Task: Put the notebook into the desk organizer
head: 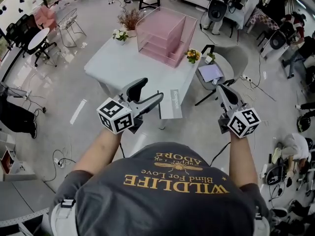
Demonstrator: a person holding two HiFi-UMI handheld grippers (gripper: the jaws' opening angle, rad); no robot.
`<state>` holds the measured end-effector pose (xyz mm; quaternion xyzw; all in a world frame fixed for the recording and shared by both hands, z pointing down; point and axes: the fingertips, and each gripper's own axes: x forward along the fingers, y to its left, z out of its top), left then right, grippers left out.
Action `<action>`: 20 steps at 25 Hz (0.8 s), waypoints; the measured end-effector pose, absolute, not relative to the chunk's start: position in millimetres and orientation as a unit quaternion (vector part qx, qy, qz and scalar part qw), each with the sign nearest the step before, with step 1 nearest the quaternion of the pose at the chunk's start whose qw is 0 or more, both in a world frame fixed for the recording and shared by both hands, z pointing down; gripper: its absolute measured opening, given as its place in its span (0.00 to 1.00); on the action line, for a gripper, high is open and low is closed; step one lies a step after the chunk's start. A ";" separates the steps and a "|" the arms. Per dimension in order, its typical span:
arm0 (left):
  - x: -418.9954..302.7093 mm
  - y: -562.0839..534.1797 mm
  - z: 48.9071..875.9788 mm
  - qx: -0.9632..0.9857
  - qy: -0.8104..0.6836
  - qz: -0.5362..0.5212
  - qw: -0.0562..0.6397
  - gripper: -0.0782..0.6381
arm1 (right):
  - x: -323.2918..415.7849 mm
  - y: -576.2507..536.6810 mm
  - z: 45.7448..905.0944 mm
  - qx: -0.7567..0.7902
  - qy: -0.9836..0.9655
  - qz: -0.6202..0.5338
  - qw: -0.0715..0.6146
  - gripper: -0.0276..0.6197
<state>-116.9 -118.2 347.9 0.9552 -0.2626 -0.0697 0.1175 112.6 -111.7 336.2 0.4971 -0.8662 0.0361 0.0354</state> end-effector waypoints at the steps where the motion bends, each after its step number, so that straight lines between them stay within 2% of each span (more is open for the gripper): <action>1: -119.6 -126.1 349.6 0.955 -0.262 -0.070 0.120 0.61 | 110.9 -118.7 337.0 0.499 -0.865 0.037 0.037 0.04; 10: -115.0 -172.6 362.4 0.950 -0.276 -0.058 0.135 0.61 | 118.1 -172.4 351.3 0.486 -0.871 0.057 0.037 0.04; 20: -41.4 -211.3 374.1 0.916 -0.372 -0.039 0.145 0.61 | 180.6 -258.3 358.3 0.381 -0.923 0.057 0.011 0.04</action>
